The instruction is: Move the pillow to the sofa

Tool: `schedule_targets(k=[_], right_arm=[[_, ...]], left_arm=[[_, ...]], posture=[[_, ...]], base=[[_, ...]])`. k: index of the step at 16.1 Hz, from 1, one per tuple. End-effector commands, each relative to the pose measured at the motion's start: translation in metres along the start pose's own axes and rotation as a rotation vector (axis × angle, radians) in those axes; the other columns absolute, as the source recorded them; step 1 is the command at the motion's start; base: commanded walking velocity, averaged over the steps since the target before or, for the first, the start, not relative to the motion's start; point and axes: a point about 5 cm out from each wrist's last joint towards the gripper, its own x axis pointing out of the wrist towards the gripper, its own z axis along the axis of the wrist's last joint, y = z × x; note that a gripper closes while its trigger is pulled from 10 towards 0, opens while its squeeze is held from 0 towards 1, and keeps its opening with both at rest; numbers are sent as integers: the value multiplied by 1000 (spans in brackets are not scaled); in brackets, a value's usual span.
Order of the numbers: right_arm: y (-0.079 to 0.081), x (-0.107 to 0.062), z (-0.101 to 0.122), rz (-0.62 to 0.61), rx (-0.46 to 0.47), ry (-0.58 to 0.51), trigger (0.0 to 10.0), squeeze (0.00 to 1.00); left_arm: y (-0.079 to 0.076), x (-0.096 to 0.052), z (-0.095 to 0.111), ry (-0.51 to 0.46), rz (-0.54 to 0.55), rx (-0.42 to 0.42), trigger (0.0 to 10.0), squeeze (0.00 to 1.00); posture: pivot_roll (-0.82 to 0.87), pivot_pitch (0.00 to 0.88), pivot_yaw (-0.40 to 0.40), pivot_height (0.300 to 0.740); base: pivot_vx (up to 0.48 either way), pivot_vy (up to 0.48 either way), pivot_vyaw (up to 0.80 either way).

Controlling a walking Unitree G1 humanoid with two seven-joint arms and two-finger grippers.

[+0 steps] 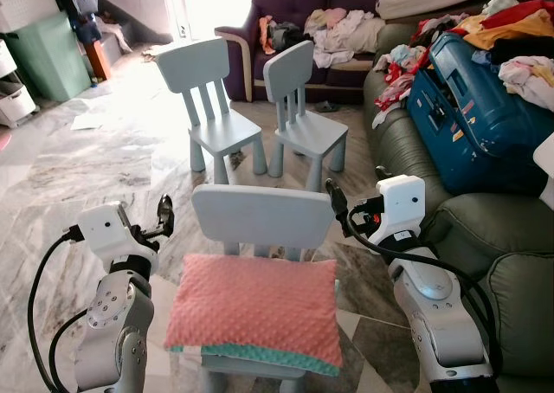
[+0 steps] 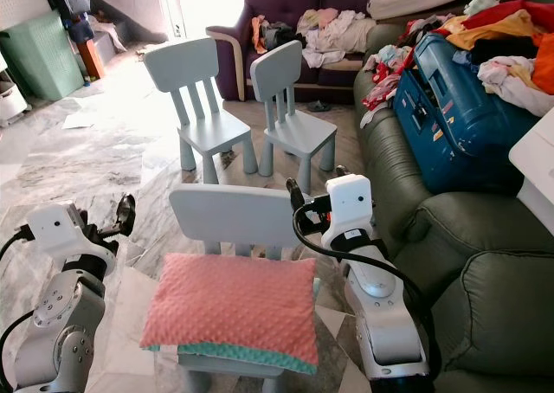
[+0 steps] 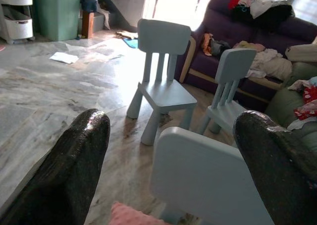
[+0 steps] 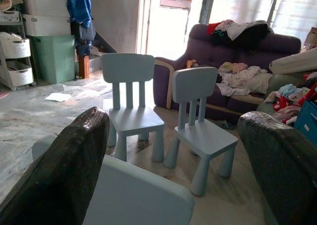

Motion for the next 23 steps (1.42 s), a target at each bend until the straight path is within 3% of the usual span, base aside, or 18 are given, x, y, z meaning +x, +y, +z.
schedule_targets(k=[1,6,9,12,21,23], right_arm=[[-1,1,4,0,-7,-14,10000,0],[-1,1,4,-11,6,-14,10000,0],[-2,0,3,-12,33,-3,10000,0],[-2,-3,-1,-16,53,18,10000,0],[2,-17,-7,2,60,67,10000,0],[2,-26,-14,4,69,105,10000,0]], left_arm=[[2,1,0,8,16,9,10000,0],[0,2,-1,20,32,-4,10000,0],[2,0,-2,17,23,58,10000,0],[10,-4,-9,47,39,62,10000,0],[22,-24,-21,100,27,102,10000,0],[26,-34,-26,124,3,148,10000,0]], posture=[[-84,0,-6,740],[-87,0,-5,740],[-88,0,-8,740],[-86,0,-8,740],[-76,33,-16,740],[-74,62,-18,740]], base=[[0,0,0],[0,0,0],[0,0,0],[0,0,0],[0,0,0],[0,0,0]])
